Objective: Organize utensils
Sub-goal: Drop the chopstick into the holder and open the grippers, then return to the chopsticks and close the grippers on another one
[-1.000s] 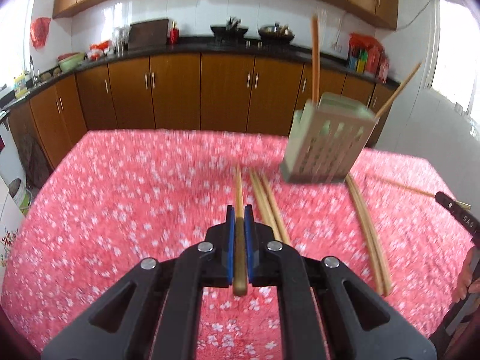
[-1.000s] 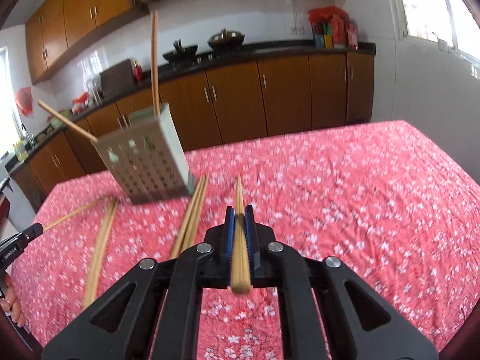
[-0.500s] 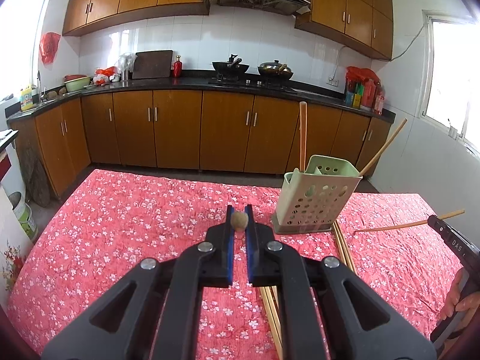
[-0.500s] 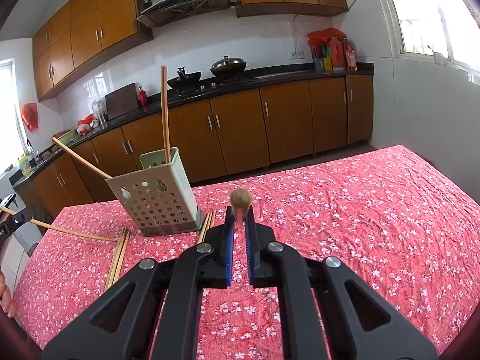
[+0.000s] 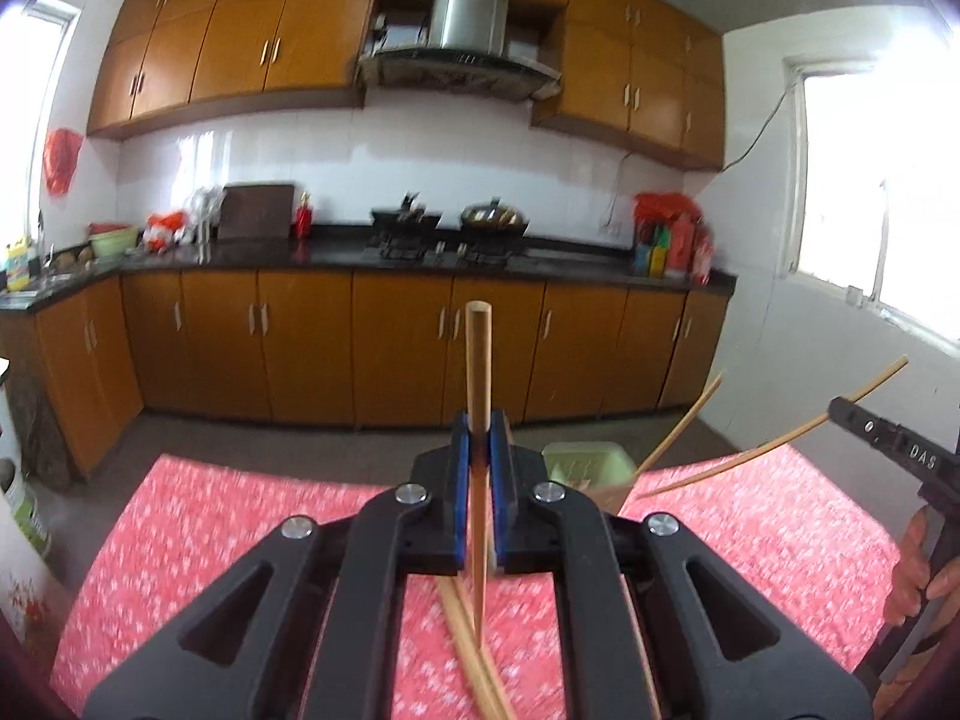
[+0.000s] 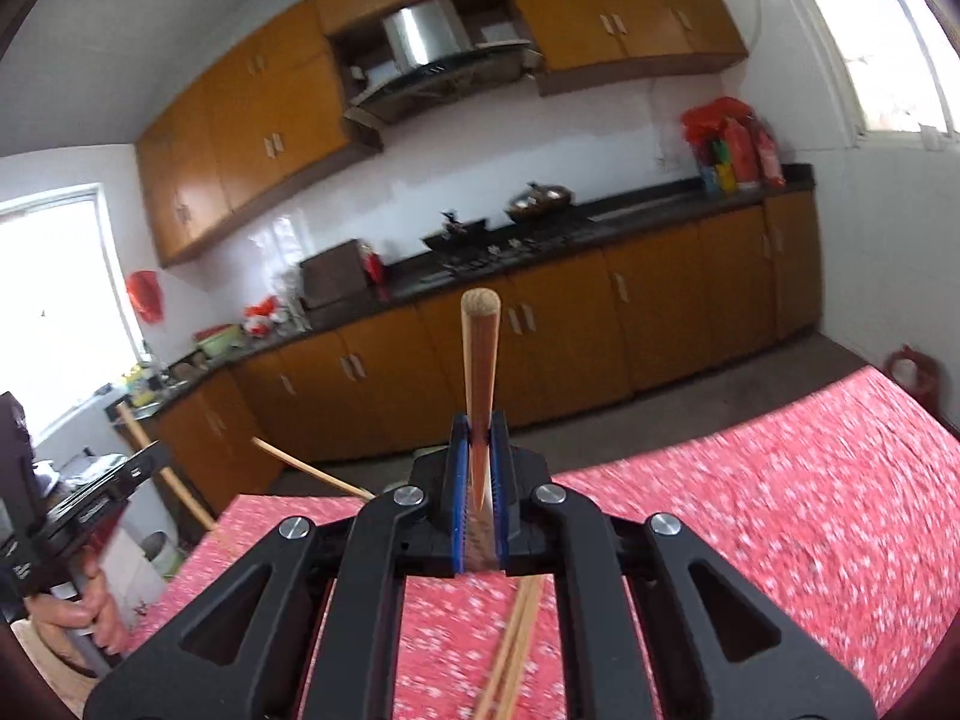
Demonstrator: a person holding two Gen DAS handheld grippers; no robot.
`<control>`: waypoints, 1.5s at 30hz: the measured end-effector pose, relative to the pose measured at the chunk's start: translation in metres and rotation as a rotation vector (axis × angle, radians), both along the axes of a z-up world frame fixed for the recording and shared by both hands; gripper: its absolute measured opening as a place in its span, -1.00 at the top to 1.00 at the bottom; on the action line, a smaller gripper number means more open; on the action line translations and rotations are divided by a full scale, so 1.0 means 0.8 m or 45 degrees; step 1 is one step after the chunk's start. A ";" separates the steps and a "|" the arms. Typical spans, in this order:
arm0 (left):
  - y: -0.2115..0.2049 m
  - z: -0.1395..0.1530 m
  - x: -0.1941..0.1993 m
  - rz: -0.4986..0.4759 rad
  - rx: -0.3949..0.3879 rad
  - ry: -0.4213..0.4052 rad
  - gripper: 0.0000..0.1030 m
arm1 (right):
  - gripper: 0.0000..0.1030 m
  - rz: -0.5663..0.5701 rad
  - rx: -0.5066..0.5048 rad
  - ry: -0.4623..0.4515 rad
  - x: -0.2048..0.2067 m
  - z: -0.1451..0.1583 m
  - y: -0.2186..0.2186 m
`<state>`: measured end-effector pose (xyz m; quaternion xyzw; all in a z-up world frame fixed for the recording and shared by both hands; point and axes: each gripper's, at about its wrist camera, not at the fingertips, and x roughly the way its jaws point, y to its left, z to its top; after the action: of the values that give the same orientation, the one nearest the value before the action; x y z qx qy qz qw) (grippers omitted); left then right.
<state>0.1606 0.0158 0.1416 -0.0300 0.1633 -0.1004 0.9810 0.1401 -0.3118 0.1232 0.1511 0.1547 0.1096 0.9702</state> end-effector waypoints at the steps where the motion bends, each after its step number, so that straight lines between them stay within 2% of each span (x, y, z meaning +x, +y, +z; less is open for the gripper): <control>1: -0.006 0.009 0.003 -0.005 -0.002 -0.028 0.86 | 0.85 0.013 -0.008 -0.013 0.003 0.007 0.005; 5: -0.028 0.035 0.019 -0.007 -0.032 -0.119 0.86 | 0.85 0.027 -0.054 -0.027 0.019 0.021 0.024; 8: -0.041 0.047 0.040 0.015 -0.073 -0.171 0.86 | 0.85 0.036 -0.105 0.011 0.045 0.023 0.039; 16: -0.061 0.044 0.094 0.107 -0.162 -0.250 0.86 | 0.85 0.037 -0.130 0.132 0.099 0.006 0.046; 20: -0.073 0.026 0.118 0.101 -0.146 -0.235 0.86 | 0.85 0.049 -0.116 0.187 0.114 -0.007 0.048; 27: -0.083 -0.013 0.144 0.069 -0.101 -0.120 0.84 | 0.85 0.057 -0.141 0.256 0.131 -0.028 0.059; 28: -0.083 -0.015 0.145 0.068 -0.096 -0.115 0.81 | 0.84 0.052 -0.138 0.263 0.132 -0.029 0.059; 30: -0.080 -0.018 0.145 0.065 -0.087 -0.105 0.56 | 0.83 0.042 -0.135 0.263 0.134 -0.025 0.060; 33: -0.076 -0.015 0.139 0.073 -0.085 -0.115 0.38 | 0.76 0.028 -0.125 0.255 0.131 -0.021 0.058; 36: -0.068 -0.005 0.129 0.082 -0.089 -0.126 0.33 | 0.55 0.003 -0.131 0.206 0.122 -0.009 0.054; 41: -0.048 0.009 0.098 0.104 -0.088 -0.143 0.25 | 0.55 -0.054 -0.157 0.085 0.077 0.013 0.044; 45: -0.025 0.004 0.056 0.134 -0.052 -0.117 0.13 | 0.55 -0.096 -0.163 0.086 0.047 0.000 0.029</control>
<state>0.2054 -0.0040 0.1445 -0.0539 0.1143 -0.0532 0.9905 0.1778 -0.2886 0.1233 0.0981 0.1883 0.0576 0.9755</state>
